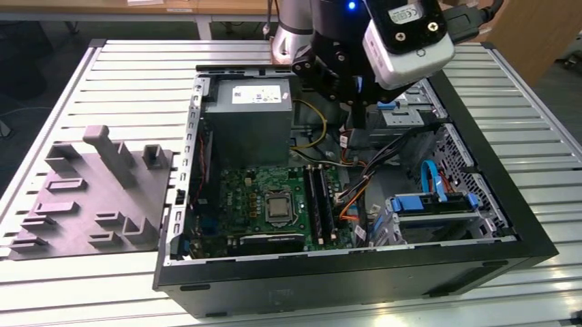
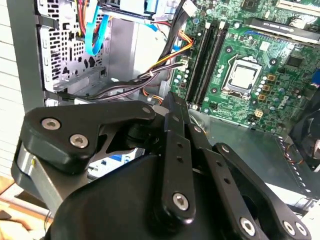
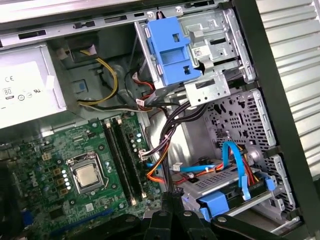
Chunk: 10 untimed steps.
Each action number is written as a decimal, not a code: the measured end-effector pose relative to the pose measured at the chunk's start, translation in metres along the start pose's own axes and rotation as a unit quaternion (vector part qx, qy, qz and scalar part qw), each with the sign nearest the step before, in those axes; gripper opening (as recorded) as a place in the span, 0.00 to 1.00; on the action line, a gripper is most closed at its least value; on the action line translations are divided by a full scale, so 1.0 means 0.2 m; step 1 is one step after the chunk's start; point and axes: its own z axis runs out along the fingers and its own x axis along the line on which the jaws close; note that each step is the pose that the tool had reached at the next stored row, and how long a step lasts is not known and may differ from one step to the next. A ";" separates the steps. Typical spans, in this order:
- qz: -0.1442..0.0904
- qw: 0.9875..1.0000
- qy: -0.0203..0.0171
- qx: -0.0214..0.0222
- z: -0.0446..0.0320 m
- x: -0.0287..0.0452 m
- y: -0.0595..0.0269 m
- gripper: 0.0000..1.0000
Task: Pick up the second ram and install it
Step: 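Press down the second ram until it locks into place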
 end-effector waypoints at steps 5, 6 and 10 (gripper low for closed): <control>0.000 0.999 0.035 0.012 0.008 0.002 -0.001 0.10; 0.000 0.999 0.043 0.015 0.010 0.002 -0.001 0.10; 0.000 0.997 0.069 0.024 0.015 0.004 -0.002 0.10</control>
